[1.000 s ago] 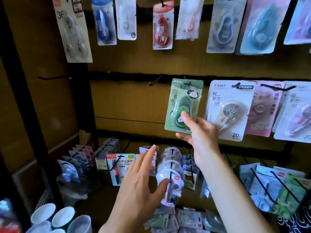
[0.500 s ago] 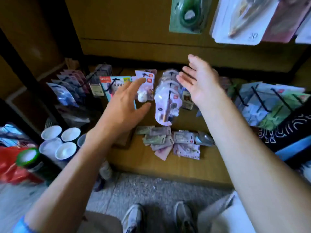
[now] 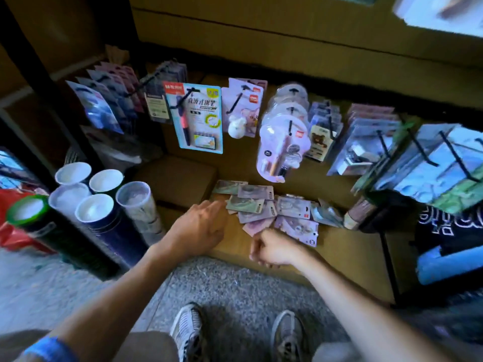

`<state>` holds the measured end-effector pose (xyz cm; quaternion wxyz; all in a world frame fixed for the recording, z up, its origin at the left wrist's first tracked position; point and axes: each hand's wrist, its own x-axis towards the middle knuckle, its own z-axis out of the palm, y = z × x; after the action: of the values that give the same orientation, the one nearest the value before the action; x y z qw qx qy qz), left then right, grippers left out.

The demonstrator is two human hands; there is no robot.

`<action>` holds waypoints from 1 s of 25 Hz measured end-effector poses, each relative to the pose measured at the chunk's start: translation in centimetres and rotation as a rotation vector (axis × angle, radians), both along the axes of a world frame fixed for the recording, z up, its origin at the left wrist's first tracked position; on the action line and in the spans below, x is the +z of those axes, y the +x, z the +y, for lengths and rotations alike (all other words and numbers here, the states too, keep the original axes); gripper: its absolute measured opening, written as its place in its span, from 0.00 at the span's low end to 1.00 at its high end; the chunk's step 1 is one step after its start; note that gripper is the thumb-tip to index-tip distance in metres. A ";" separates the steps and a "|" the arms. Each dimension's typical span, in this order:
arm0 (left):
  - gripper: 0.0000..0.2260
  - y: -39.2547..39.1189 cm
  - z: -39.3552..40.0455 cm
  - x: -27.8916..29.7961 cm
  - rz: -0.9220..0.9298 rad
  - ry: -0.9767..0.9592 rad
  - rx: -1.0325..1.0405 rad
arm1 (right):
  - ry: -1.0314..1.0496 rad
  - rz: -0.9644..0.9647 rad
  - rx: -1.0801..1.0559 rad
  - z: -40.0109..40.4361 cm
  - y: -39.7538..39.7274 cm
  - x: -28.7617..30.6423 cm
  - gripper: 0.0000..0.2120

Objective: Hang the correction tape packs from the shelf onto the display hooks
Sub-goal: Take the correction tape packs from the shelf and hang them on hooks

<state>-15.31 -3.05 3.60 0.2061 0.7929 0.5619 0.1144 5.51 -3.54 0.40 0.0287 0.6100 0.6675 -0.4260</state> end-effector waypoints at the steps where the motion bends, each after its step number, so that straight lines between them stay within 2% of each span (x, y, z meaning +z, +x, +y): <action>1: 0.30 -0.3 0.6 -1.2 -0.006 -0.040 0.029 | 0.077 -0.049 -0.008 1.1 0.4 -1.9 0.06; 5: 0.29 0.0 4.3 -6.0 -0.118 -0.108 0.163 | 0.309 -0.077 -0.216 7.1 1.2 -7.7 0.06; 10: 0.25 2.3 7.9 -11.7 -0.404 -0.191 0.313 | 0.486 -0.280 -0.046 16.1 1.4 -13.5 0.29; 13: 0.24 2.8 8.1 -15.1 -0.434 -0.243 0.340 | 0.578 -0.446 0.053 19.4 0.9 -16.4 0.43; 16: 0.25 2.2 7.7 -17.4 -0.423 -0.287 0.366 | 0.520 -0.489 0.045 20.6 0.5 -19.3 0.50; 19: 0.23 1.3 7.7 -19.1 -0.399 -0.284 0.356 | 0.601 -0.431 0.009 21.2 0.7 -20.1 0.48; 24: 0.21 1.3 7.0 -19.7 -0.392 -0.289 0.335 | 0.718 -0.318 -0.032 20.3 0.9 -18.2 0.36; 25: 0.21 1.3 7.0 -19.8 -0.390 -0.278 0.330 | 0.752 -0.355 -0.019 20.2 1.1 -17.9 0.33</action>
<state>-13.99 3.92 -16.18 0.3955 0.6181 0.6432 0.2187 6.64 16.70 -17.51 -0.0856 0.6481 0.7556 -0.0411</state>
